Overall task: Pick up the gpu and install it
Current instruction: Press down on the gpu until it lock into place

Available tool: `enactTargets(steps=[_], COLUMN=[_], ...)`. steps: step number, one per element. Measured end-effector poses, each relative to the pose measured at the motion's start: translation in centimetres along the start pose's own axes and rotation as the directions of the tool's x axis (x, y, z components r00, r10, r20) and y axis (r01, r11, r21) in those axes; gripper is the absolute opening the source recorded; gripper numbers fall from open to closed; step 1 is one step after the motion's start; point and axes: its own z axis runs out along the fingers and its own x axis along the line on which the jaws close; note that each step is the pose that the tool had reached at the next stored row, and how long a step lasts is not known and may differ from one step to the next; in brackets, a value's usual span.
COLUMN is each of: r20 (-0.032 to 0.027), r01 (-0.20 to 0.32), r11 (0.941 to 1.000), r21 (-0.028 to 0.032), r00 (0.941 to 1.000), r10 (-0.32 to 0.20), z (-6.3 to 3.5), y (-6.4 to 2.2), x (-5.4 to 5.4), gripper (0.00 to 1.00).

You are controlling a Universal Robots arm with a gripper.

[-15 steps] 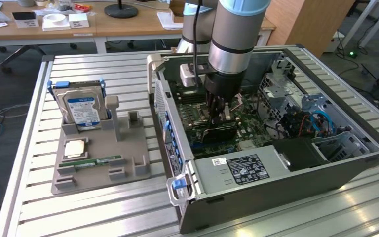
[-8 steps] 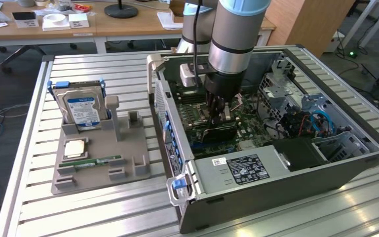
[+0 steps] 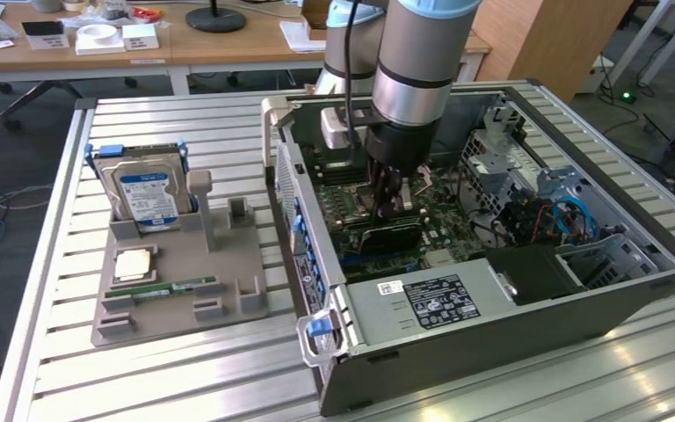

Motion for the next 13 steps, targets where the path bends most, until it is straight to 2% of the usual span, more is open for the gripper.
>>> enactTargets(steps=[13], r20=[-0.0038], r01=[0.0], r11=[1.0], r21=[0.0002], r00=[1.0], r10=[0.0], z=[-2.42], y=[-0.04], x=[0.0], gripper=[0.11])
